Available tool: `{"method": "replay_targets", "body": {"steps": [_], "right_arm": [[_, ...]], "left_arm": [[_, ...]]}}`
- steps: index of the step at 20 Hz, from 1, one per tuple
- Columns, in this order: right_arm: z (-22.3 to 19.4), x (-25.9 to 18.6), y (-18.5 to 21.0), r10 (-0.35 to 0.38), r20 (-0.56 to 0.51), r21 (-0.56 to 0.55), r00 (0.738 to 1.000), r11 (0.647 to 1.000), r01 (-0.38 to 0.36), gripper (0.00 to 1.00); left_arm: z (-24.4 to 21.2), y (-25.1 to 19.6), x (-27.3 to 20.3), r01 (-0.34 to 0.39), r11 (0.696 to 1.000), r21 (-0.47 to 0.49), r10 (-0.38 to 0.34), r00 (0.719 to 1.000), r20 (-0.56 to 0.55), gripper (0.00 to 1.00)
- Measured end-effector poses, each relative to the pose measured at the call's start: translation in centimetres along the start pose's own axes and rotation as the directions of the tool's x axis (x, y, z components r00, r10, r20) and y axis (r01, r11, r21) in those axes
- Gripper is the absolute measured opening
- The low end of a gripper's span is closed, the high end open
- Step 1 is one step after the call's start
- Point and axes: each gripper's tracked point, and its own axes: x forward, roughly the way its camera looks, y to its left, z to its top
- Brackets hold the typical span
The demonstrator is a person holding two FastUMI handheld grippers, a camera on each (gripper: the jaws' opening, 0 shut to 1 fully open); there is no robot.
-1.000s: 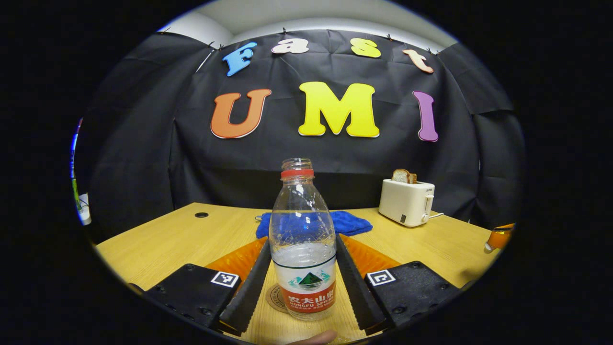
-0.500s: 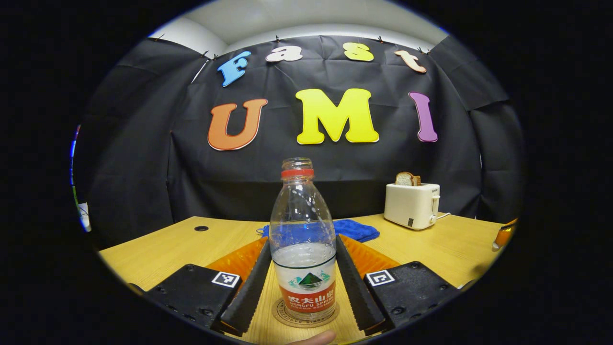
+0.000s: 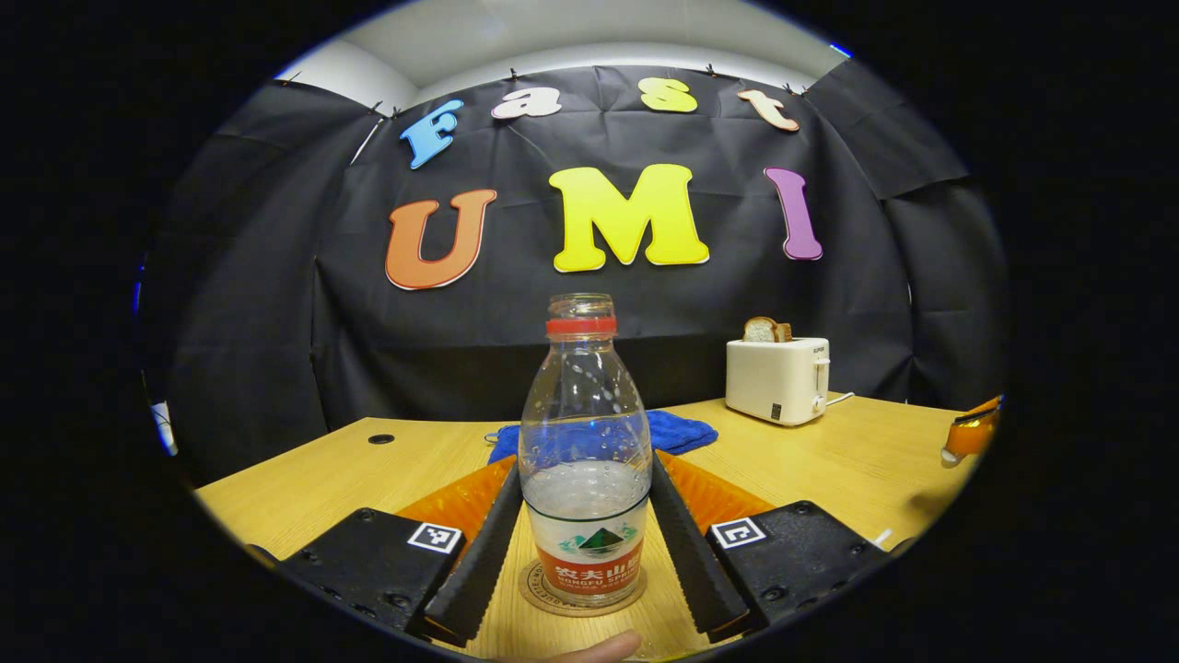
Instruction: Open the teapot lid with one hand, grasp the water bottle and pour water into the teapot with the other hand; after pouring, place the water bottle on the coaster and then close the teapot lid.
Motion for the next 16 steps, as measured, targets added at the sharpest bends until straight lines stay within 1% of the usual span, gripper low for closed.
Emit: {"method": "replay_targets", "body": {"steps": [1,3,4,5,6,7,9,11,13,15,16], "right_arm": [[0.0,0.0,0.0,0.000,0.001,0.000,1.000,1.000,0.000,0.00],[-0.1,0.1,0.1,0.002,-0.001,0.000,1.000,1.000,-0.002,0.01],[-0.1,0.1,0.1,0.003,-0.002,0.000,1.000,1.000,-0.003,0.00],[-0.2,0.1,0.1,0.004,-0.003,-0.002,1.000,1.000,-0.004,0.00],[-0.1,0.0,0.2,0.004,-0.002,-0.002,1.000,1.000,-0.004,0.00],[-0.1,0.0,0.3,0.004,-0.002,-0.003,1.000,1.000,-0.004,0.00],[0.0,-0.2,0.8,0.030,-0.008,0.015,1.000,0.999,-0.030,0.01],[0.0,-0.3,1.2,0.049,-0.014,0.029,0.999,0.998,-0.049,0.00],[0.0,-0.4,1.3,0.047,-0.011,0.021,0.999,0.999,-0.046,0.00],[0.2,-0.6,1.6,0.050,-0.007,0.016,0.999,0.999,-0.050,0.00],[0.4,-0.6,1.9,0.057,-0.004,0.014,0.998,0.998,-0.056,0.00]], "left_arm": [[-0.2,0.2,-0.1,-0.005,1.000,0.006,0.005,1.000,-0.007,0.83],[-0.3,0.4,-0.2,-0.009,1.000,0.024,0.009,1.000,-0.019,0.87],[-0.3,0.7,-0.3,-0.015,0.999,0.031,0.016,1.000,-0.016,0.95],[-0.2,0.8,-0.3,-0.013,0.999,0.035,0.014,1.000,-0.017,0.92],[-0.2,0.7,-0.4,-0.006,0.999,0.036,0.006,1.000,-0.017,0.95],[-0.2,0.6,-0.7,0.005,0.999,0.034,-0.005,1.000,-0.020,0.95],[-0.3,0.4,-1.2,0.025,0.999,0.029,-0.024,0.999,-0.026,0.95],[-0.2,0.3,-1.7,0.038,0.999,0.025,-0.038,0.999,-0.022,0.95],[-0.6,-0.1,-2.2,0.061,0.998,0.018,-0.060,0.998,-0.033,0.95],[-0.9,0.0,-3.0,0.063,0.998,0.015,-0.063,0.997,-0.045,0.95],[-0.8,0.0,-3.5,0.063,0.998,0.015,-0.062,0.997,-0.043,0.94]]}}
